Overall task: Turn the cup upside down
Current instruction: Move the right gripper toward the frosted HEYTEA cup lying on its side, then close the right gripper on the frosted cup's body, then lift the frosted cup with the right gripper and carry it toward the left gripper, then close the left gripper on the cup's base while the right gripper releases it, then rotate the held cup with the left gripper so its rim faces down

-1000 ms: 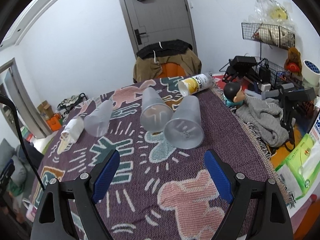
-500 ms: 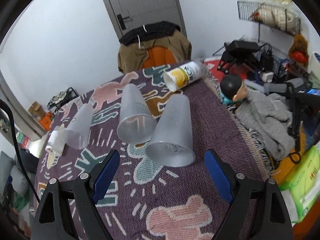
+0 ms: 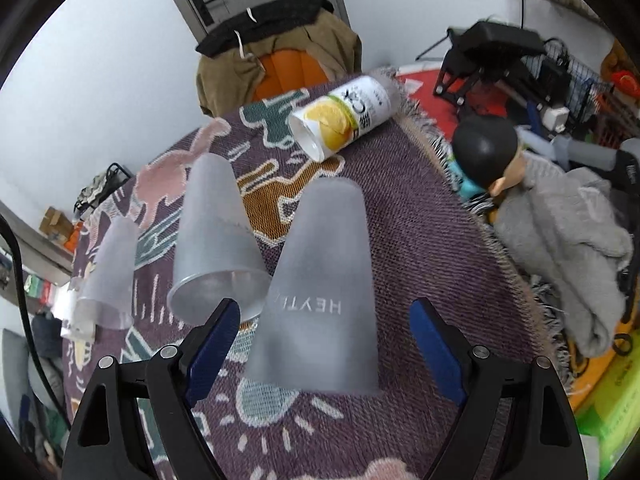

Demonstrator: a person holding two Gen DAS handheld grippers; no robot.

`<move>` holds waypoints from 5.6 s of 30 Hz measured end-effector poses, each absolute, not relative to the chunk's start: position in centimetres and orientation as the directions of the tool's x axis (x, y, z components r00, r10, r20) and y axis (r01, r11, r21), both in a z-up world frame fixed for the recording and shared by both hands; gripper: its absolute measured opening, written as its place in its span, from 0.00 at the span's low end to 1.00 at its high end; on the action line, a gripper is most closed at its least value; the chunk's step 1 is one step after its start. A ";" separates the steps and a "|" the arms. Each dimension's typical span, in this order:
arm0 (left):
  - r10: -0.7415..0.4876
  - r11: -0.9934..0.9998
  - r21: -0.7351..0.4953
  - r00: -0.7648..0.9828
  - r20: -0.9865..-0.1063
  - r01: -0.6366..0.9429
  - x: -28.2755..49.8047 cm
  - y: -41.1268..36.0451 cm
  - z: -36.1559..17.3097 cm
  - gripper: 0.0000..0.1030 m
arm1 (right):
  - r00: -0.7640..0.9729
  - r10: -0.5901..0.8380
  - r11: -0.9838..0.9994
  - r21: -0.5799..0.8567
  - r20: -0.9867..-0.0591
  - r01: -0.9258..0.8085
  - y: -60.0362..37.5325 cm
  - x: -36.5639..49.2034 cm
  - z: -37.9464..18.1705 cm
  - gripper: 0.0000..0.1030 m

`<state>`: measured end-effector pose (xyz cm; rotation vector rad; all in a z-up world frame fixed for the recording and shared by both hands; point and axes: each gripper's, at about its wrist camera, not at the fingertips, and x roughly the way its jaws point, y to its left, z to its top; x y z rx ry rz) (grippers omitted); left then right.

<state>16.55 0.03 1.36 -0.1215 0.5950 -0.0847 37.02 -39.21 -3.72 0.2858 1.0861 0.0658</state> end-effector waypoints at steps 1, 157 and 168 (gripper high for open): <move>-0.119 0.989 -0.143 0.823 -0.556 0.046 16.7 -0.1 1.4 1.00 | 0.454 0.191 0.959 0.263 -0.870 0.101 -39.3 37.4 -4.2 0.84; -0.210 0.978 -0.210 0.013 -0.978 0.018 28.2 -4.1 -9.1 0.62 | 0.541 0.468 0.883 0.365 -0.699 -0.294 -34.0 16.1 -6.7 0.86; -0.182 0.982 -0.170 0.198 -0.963 0.076 27.9 -4.8 -3.7 0.60 | 0.544 0.454 0.891 0.366 -0.705 -0.269 -34.4 16.2 -6.8 0.86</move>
